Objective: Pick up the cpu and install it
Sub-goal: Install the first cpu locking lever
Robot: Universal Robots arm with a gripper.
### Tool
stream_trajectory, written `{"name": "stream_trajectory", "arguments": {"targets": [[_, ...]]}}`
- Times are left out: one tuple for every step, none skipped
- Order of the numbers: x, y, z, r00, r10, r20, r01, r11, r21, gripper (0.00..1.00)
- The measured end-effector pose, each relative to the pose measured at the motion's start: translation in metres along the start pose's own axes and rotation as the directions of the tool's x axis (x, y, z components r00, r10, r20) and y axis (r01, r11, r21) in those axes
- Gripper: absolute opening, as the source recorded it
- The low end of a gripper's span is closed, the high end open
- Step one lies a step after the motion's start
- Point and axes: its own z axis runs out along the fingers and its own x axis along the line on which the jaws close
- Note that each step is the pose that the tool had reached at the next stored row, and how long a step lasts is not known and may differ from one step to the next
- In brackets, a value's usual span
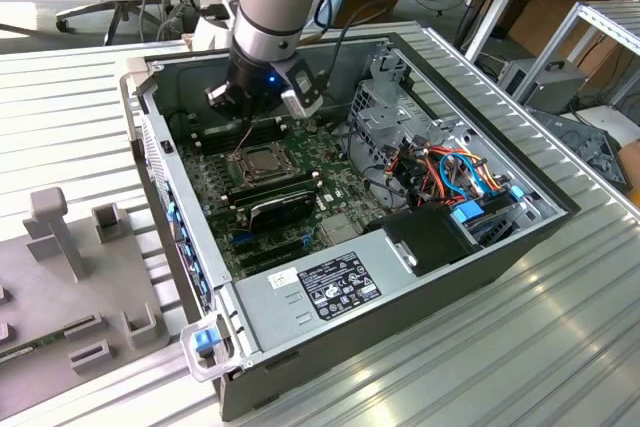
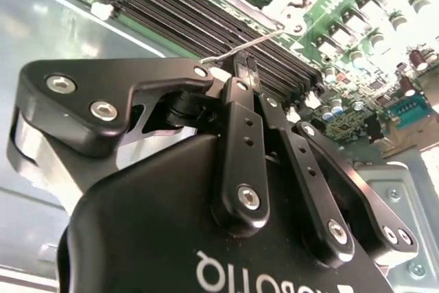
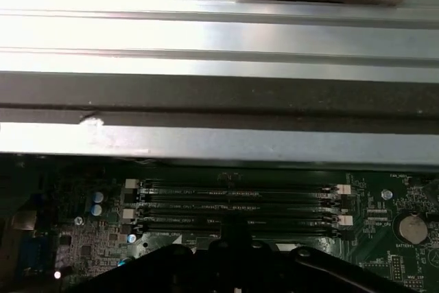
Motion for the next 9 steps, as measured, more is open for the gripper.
{"name": "stream_trajectory", "arguments": {"targets": [[0.0036, 0.0001, 0.0, 1.0, -0.001, 0.002, 0.001, 1.0, 0.0002, 0.11], [0.0076, 0.0002, 0.0, 1.0, -0.001, 0.0042, 0.001, 1.0, 0.0002, 0.11], [0.0097, 0.0002, 0.0, 1.0, -0.002, 0.0058, 0.002, 1.0, 0.0002, 0.11], [0.0101, 0.0003, -0.0001, 1.0, -0.002, 0.007, 0.002, 1.0, 0.0004, 0.11], [0.0101, 0.0005, -0.001, 1.0, -0.002, 0.0077, 0.002, 1.0, 0.0004, 0.11], [0.01, 0.0008, -0.0022, 1.0, -0.002, 0.0082, 0.002, 1.0, 0.0008, 0.11], [0.0101, 0.0014, -0.0048, 1.0, -0.002, 0.0086, 0.002, 1.0, 0.0014, 0.11], [0.0101, 0.0017, -0.0057, 1.0, -0.002, 0.0093, 0.002, 1.0, 0.0025, 0.11], [0.0101, 0.0016, -0.0056, 0.9999, -0.002, 0.0101, 0.002, 1.0, 0.0039, 0.11]]}}
